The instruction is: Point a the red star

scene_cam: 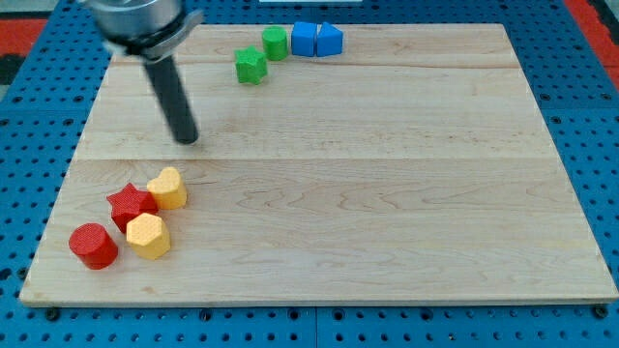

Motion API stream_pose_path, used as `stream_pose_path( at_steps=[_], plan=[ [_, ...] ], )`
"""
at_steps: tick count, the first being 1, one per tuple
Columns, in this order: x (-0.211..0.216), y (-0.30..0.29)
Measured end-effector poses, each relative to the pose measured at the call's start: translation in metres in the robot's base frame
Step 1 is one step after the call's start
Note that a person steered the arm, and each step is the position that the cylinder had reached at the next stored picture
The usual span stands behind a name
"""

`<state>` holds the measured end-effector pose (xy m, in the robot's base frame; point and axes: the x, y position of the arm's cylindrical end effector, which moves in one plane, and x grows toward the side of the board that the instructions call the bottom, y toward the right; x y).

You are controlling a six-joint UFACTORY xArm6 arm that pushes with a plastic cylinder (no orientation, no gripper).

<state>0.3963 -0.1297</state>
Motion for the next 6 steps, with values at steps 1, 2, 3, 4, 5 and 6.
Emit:
stream_pose_path(
  at_steps=[1,2,3,4,5,6],
  plan=[
    [-0.004,0.093],
    [0.006,0.086],
    [0.015,0.098],
    [0.102,0.104],
    [0.148,0.040],
    [0.130,-0.015]
  ],
)
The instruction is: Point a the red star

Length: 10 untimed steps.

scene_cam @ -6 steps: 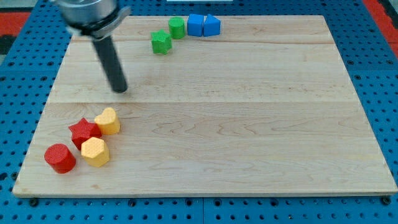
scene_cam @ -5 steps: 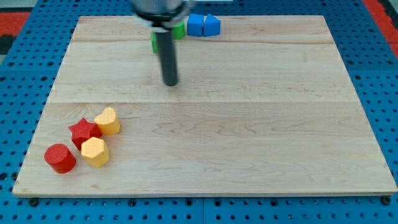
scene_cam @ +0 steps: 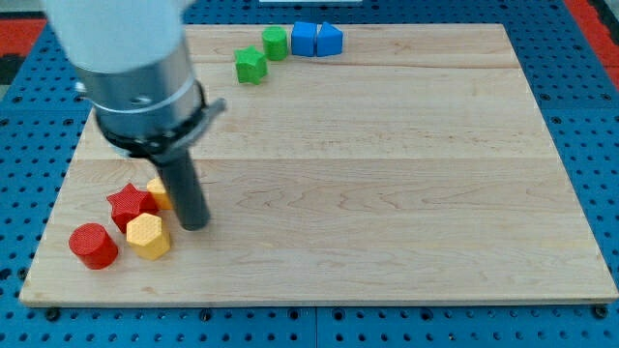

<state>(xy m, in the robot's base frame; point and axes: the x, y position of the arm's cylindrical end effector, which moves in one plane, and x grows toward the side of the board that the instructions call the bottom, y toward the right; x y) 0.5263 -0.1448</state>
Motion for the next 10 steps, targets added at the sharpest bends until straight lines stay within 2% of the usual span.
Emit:
stream_pose_path(
  at_steps=[3,5,10],
  plan=[
    [-0.066,-0.054],
    [-0.074,-0.071],
    [-0.061,-0.094]
  ],
)
